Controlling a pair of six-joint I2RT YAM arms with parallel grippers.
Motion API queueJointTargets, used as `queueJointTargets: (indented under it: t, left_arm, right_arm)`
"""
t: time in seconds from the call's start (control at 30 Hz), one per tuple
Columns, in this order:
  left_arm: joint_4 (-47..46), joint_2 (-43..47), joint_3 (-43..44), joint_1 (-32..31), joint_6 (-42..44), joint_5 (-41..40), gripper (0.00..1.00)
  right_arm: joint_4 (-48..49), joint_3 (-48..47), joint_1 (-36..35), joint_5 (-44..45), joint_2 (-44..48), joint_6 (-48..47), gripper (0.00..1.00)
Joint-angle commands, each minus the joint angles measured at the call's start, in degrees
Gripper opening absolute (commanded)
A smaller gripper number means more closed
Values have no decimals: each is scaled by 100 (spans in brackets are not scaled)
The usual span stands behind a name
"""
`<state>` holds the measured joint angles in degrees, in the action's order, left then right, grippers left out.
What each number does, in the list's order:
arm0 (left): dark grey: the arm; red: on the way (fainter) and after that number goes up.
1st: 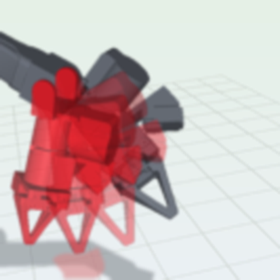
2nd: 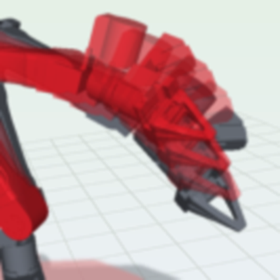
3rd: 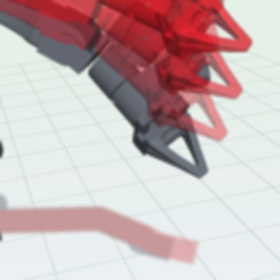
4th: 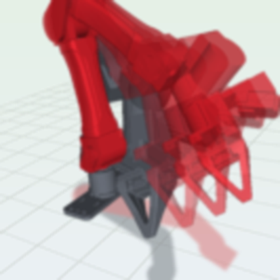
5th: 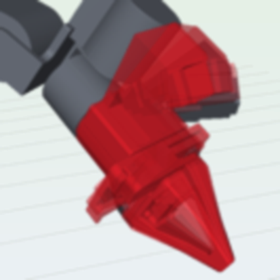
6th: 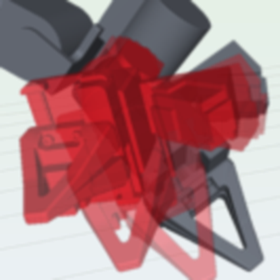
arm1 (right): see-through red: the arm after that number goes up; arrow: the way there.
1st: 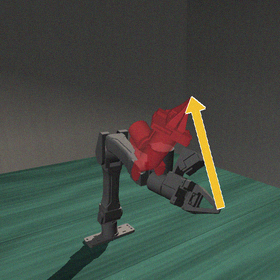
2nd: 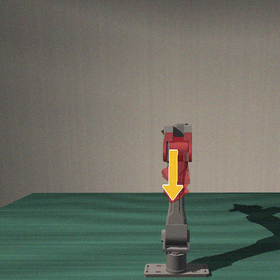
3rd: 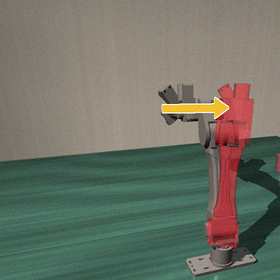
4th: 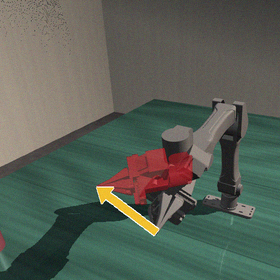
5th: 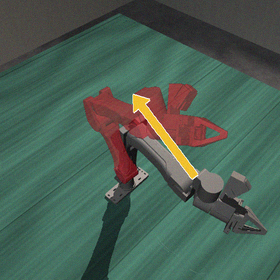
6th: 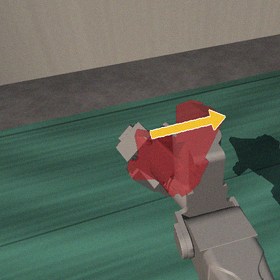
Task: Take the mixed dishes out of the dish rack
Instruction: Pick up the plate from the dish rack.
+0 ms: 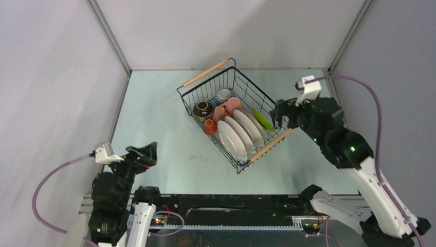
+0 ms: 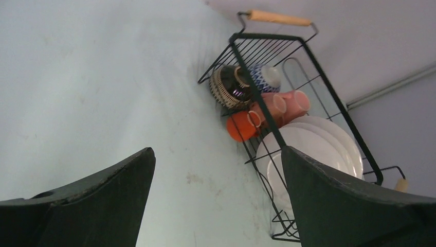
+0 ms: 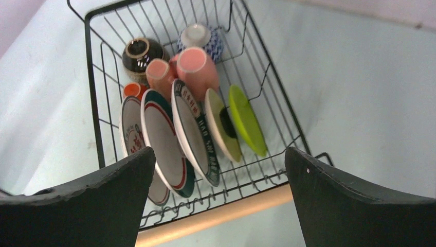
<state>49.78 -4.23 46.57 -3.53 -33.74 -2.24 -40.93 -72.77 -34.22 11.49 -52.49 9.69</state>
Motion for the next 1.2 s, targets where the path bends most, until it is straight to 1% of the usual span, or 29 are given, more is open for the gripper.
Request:
queueJointTargets:
  t: [0.0, 0.03, 0.1, 0.17, 0.23, 0.27, 0.37, 0.4, 0.47, 0.57, 0.67, 0.7, 0.73, 0.8, 0.9, 0.97, 1.17]
  left_arm:
    - [145, -817, -144, -20, -778, -388, 99]
    - [146, -1045, -150, -18, -829, -362, 100]
    - [130, -1401, -151, -17, -885, -235, 100]
    - [94, -1725, -148, -17, -873, -129, 100]
    - [27, -1990, -141, -21, -827, -87, 100]
    - [-1, -2067, -140, -18, -819, -60, 100]
    - [-276, -2311, -158, -21, -715, 88, 99]
    - [-333, -2370, -162, -19, -705, 146, 100]
    - [-483, -2440, -165, -19, -678, 176, 100]
    - [-615, -2508, -117, -17, -627, 179, 99]
    - [-639, -2545, -64, -17, -491, 158, 100]
    - [-633, -2547, -37, -16, -466, 131, 100]
    - [-635, -2543, -26, -23, -429, 116, 100]
    - [-661, -2525, 6, -24, -371, 114, 100]
    - [-716, -2512, 18, -21, -304, 173, 100]
    - [-748, -2519, 19, -19, -282, 179, 100]
    - [-775, -2519, -2, -22, -203, 180, 100]
  right_arm:
    - [-415, -580, 503, -1301, -831, 676, 100]
    - [-548, -646, 600, -1453, -1101, 781, 100]
    - [-639, -785, 931, -1768, -1415, 1319, 100]
    - [-470, -788, 1257, -1964, -1609, 1674, 100]
    - [-134, -658, 1635, -2485, -1709, 1712, 100]
    - [46, -588, 1711, -2564, -1724, 1769, 100]
    - [616, -34, 2127, -3713, -1733, 1452, 100]
    - [681, 5, 2181, -3811, -1818, 1380, 100]
    - [590, -5, 2209, -3696, -2024, 964, 100]
    - [353, -166, 2019, -2946, -2379, 575, 97]
    - [258, -283, 1754, -2432, -2818, 233, 88]
    - [253, -291, 1714, -2331, -2982, 172, 86]
    - [253, -312, 1663, -2182, -3059, 46, 81]
    - [275, -354, 1634, -2028, -3291, -126, 75]
    - [368, -444, 1631, -1999, -3646, -345, 67]
    - [422, -561, 1622, -2059, -3851, -475, 56]
    - [496, -754, 1491, -2145, -4328, -620, 42]
